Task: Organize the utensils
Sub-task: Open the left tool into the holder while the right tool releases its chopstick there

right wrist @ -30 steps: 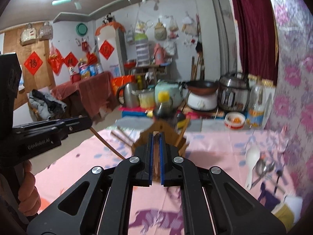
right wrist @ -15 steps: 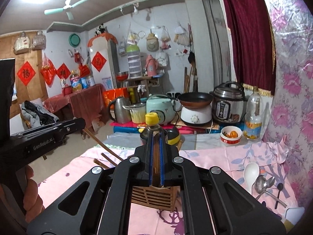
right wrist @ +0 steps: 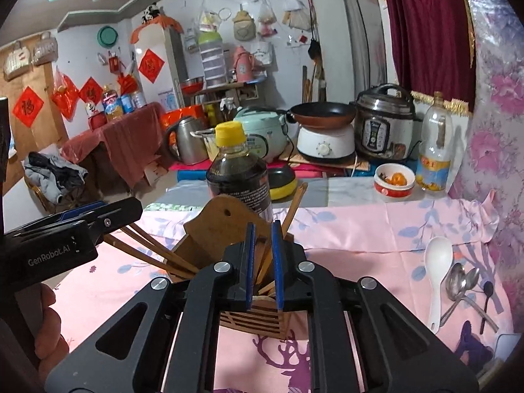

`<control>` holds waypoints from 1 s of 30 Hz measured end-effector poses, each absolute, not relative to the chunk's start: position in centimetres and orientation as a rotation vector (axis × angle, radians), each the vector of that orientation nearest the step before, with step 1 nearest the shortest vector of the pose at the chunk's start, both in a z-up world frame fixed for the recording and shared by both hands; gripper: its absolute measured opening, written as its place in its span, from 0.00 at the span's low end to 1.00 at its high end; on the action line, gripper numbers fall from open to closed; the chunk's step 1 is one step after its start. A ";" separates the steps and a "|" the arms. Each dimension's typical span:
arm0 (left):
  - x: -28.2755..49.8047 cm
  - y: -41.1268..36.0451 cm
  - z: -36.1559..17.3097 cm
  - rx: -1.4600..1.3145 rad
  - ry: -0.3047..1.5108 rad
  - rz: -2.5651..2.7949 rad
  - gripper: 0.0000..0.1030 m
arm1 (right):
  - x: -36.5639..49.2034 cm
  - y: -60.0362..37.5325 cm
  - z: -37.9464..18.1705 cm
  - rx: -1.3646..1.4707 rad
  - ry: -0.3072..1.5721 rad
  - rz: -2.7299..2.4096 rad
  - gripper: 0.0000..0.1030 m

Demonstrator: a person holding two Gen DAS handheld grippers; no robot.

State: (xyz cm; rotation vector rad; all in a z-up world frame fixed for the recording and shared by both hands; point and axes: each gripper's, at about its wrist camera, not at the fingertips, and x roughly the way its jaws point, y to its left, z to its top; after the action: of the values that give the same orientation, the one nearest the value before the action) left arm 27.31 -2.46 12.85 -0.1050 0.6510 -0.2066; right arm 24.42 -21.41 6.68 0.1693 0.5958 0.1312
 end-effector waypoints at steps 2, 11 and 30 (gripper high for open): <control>27.2 -2.3 13.0 -0.110 0.646 -0.200 0.70 | 24.1 -21.6 6.9 0.177 0.588 0.130 0.15; 26.5 -1.4 13.7 -0.133 0.626 -0.183 0.79 | 23.5 -22.4 7.8 0.213 0.568 0.121 0.28; 21.8 -1.2 13.7 -0.038 0.613 -0.090 0.87 | 19.2 -21.4 9.0 0.187 0.582 0.154 0.51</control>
State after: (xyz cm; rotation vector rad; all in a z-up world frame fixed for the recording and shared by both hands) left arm 21.76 -1.18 13.68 -0.0379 0.6130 -0.0899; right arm 19.23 -21.40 8.97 0.1873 0.5822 0.1543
